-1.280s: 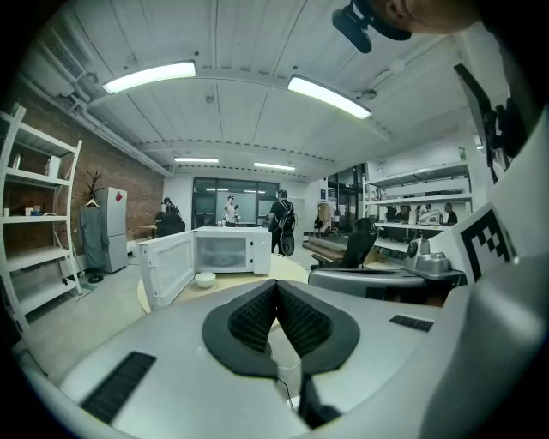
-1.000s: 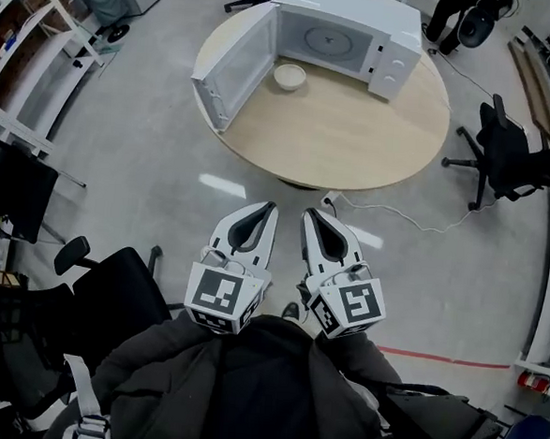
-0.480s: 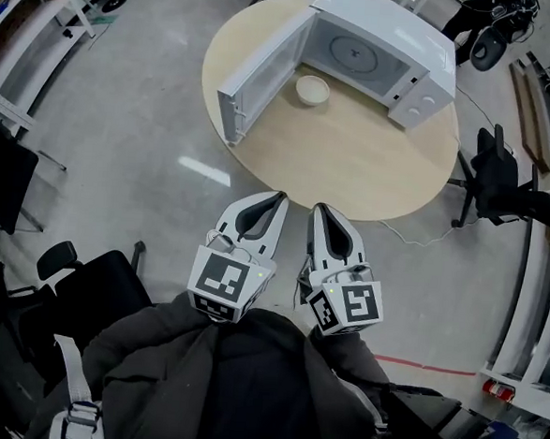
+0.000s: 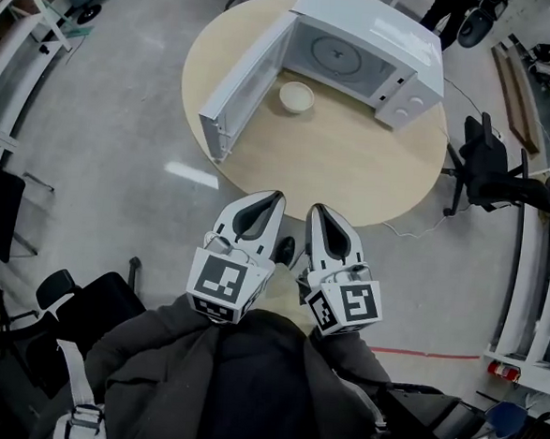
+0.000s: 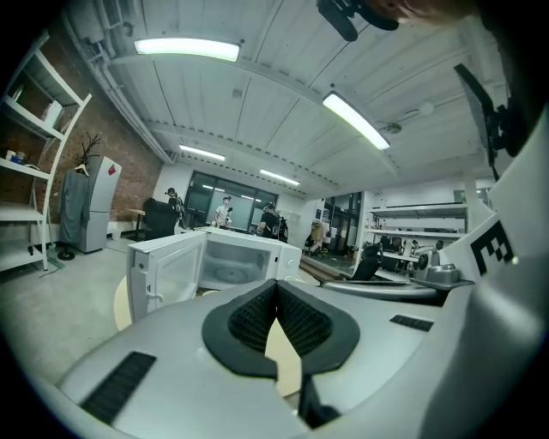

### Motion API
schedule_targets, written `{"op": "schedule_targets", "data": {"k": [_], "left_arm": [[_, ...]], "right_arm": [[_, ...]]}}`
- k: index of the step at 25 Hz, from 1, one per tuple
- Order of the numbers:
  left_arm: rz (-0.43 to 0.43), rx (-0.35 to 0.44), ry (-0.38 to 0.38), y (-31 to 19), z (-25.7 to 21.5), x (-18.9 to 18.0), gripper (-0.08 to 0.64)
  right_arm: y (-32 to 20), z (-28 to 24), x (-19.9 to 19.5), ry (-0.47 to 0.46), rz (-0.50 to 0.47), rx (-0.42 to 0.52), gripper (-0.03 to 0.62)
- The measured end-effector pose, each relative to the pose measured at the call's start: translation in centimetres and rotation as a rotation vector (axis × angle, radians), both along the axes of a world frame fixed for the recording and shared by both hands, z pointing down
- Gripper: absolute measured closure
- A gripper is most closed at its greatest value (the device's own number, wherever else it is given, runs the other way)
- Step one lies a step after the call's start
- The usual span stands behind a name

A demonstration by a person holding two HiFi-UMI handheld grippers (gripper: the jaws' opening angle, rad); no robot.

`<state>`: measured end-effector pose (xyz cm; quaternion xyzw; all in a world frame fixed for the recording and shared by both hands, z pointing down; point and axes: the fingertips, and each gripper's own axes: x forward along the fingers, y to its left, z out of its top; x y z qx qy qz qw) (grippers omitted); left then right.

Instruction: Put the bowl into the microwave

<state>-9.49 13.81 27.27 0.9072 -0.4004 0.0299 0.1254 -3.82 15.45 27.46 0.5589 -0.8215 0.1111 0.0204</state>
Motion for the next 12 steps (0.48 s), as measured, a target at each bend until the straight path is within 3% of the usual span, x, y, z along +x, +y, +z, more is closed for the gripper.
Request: {"op": "schedule_targets", "data": {"k": [12], "left_arm": [[0.016,0.003,-0.083,-4.7,0.7,5.7,0.551]], "right_arm": [[-5.0,1.2,5.9,-0.074,0.036,0.006,0.583]]}}
